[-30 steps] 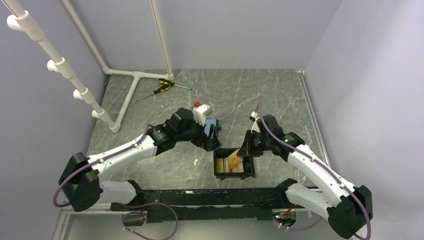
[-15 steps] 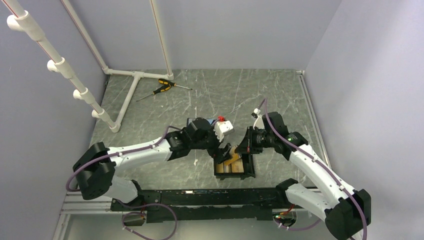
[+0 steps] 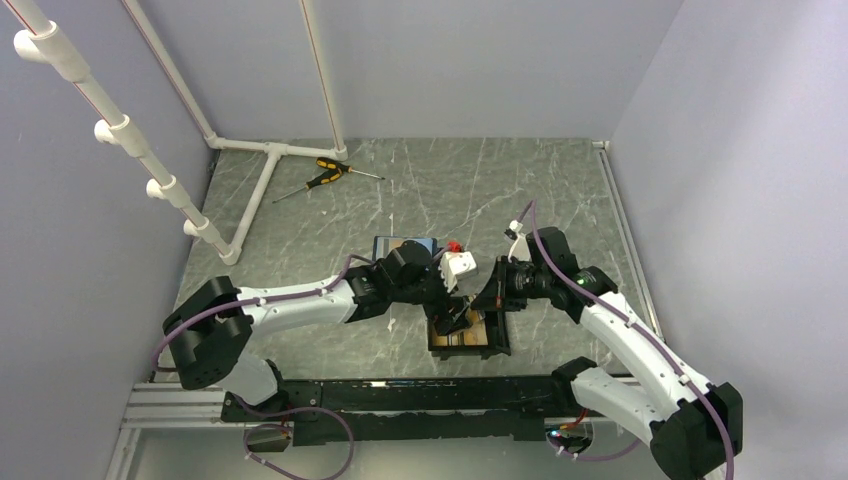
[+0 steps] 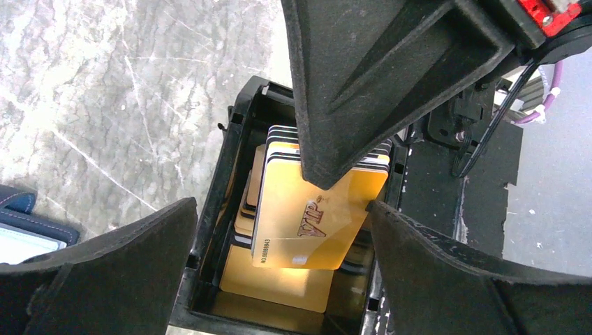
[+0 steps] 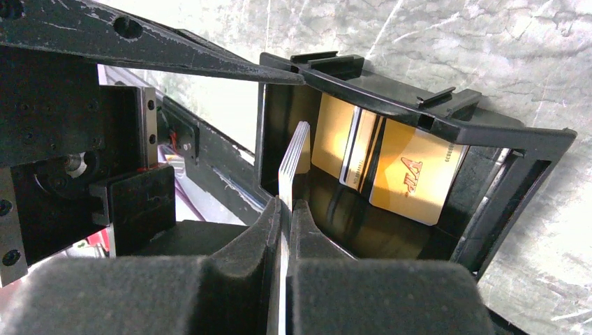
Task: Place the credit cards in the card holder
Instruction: Pick up the credit card from the storage box.
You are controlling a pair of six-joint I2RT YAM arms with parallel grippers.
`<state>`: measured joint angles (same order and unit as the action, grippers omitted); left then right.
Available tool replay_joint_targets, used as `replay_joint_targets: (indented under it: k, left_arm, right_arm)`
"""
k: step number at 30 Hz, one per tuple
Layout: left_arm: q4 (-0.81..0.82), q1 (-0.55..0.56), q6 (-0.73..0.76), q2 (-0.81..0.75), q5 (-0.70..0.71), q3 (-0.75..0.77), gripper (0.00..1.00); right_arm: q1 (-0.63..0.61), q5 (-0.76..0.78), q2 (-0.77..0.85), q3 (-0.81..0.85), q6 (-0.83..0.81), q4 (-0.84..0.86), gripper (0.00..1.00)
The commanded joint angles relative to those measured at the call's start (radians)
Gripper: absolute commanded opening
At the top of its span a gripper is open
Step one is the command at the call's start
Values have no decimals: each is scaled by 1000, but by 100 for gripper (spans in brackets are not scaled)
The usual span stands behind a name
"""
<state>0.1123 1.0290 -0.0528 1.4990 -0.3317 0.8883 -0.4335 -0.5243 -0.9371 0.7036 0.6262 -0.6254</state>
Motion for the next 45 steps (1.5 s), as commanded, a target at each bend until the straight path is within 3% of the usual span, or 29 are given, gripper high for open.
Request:
replay_joint_targets:
  k: [1, 10, 17, 24, 26, 29, 32, 35, 37, 40, 45]
  left_arm:
    - [36, 9, -15, -35, -53, -11, 99]
    - [55, 9, -102, -80, -94, -34, 99]
    - [49, 32, -99, -24, 84, -21, 99]
    - [85, 57, -66, 16, 161, -19, 99]
    - [101, 57, -65, 13, 152, -23, 90]
    - [120, 57, -61, 0, 140, -42, 58]
    - [126, 57, -53, -15, 119, -67, 33]
    - [112, 57, -44, -26, 108, -76, 17]
    - [110, 57, -42, -34, 112, -82, 10]
    - [116, 57, -37, -46, 117, -101, 8]
    - [124, 57, -21, -53, 103, -116, 8]
  right_arm:
    - [0, -23, 29, 10, 21, 52, 0]
    - [0, -22, 26, 18, 18, 47, 0]
    - [1, -61, 37, -2, 71, 86, 0]
    - [-1, -85, 55, -13, 94, 85, 0]
    - [-1, -91, 57, -12, 83, 69, 0]
    - [1, -82, 63, -2, 64, 31, 0]
    - [5, -113, 83, -9, 75, 56, 8]
    - [16, -126, 82, -13, 77, 51, 24]
    - [34, -119, 84, -7, 69, 20, 36]
    - [79, -127, 104, 2, 47, -22, 53]
    - [150, -210, 111, -13, 4, -44, 50]
